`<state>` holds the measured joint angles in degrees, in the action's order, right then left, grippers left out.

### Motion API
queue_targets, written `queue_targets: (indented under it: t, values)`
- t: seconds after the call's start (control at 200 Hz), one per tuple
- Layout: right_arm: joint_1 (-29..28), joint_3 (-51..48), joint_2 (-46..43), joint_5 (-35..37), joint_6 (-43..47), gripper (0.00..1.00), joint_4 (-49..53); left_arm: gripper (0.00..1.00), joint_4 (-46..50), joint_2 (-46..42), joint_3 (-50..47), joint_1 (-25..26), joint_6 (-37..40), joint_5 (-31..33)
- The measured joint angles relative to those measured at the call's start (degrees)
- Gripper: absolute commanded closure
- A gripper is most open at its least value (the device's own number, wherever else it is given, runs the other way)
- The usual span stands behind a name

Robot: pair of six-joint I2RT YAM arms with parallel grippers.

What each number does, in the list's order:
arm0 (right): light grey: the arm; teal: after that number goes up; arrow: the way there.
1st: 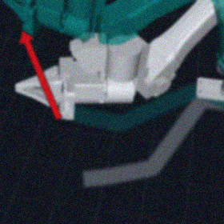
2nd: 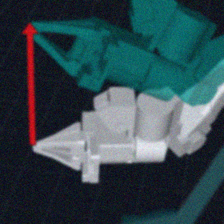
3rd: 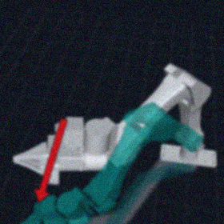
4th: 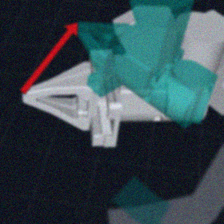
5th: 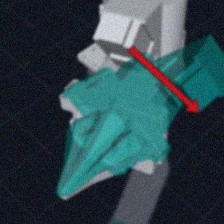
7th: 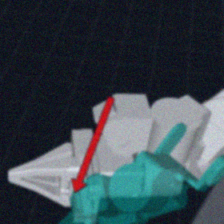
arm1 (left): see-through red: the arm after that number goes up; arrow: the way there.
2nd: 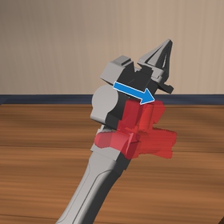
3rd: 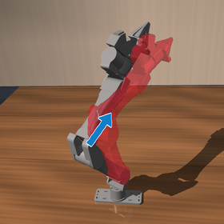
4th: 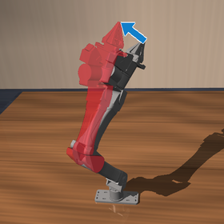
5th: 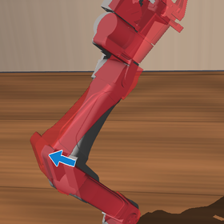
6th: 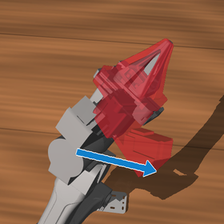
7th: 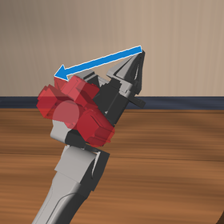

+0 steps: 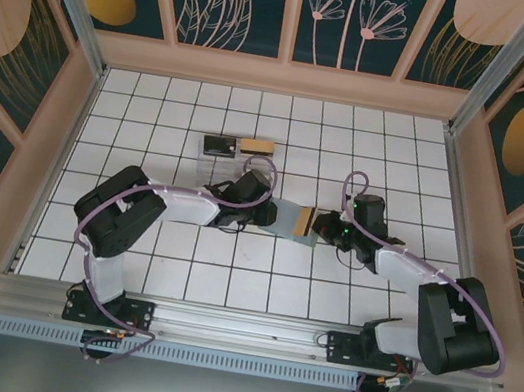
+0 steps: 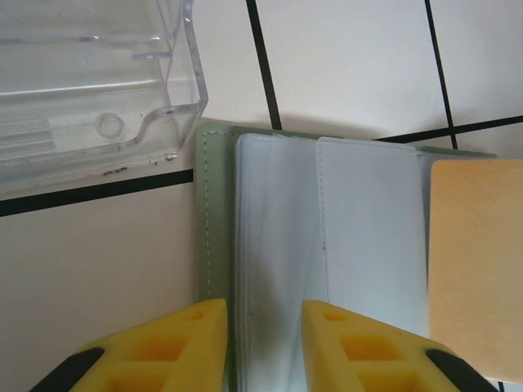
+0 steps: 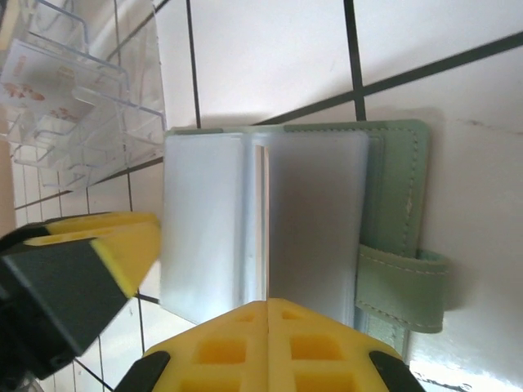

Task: Take the credit cards out of the card holder

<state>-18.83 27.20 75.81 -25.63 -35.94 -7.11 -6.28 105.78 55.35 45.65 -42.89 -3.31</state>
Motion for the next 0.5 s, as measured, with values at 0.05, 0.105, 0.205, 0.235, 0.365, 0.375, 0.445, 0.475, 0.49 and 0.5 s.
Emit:
queue_targets:
  t: [0.05,0.105,0.205,0.235,0.365,0.375,0.445,0.475,0.49,0.5]
  values:
    - [0.0,0.0,0.1,0.0,0.1,1.00,0.1,0.69,0.1,-0.6,-0.1,0.0,0.0,0.0]
    - [0.0,0.0,0.6,0.0,0.1,1.00,0.1,0.68,0.1,-1.3,-0.1,0.0,0.0,0.0]
    - [-0.3,0.1,1.9,0.0,0.0,1.00,0.1,0.68,0.1,-1.7,-0.1,0.0,0.0,0.0]
    - [-0.5,0.2,2.2,0.0,0.0,1.00,0.1,0.68,0.2,-1.7,-0.1,0.0,0.0,0.0]
    - [-1.3,0.2,3.0,-0.6,0.0,0.94,-0.4,0.68,0.5,-1.7,-0.1,0.0,0.0,0.0]
    - [-1.3,0.2,3.1,-0.7,-0.1,0.93,-0.4,0.68,0.5,-1.7,-0.1,0.0,0.0,0.0]
    - [-1.6,0.3,3.6,-1.4,-0.4,0.92,-1.0,0.68,0.5,-1.7,-0.1,0.0,0.0,-0.2]
    - [-1.7,0.4,3.8,-1.6,-0.4,0.92,-1.3,0.69,0.5,-1.7,-0.2,0.0,0.0,-0.2]
    - [-1.7,0.5,4.0,-1.7,-0.5,0.91,-1.6,0.69,0.5,-1.7,-0.2,0.0,0.0,-0.2]
    - [-1.7,0.5,4.1,-1.8,-0.6,0.90,-1.8,0.69,0.5,-1.7,-0.2,0.0,0.0,-0.3]
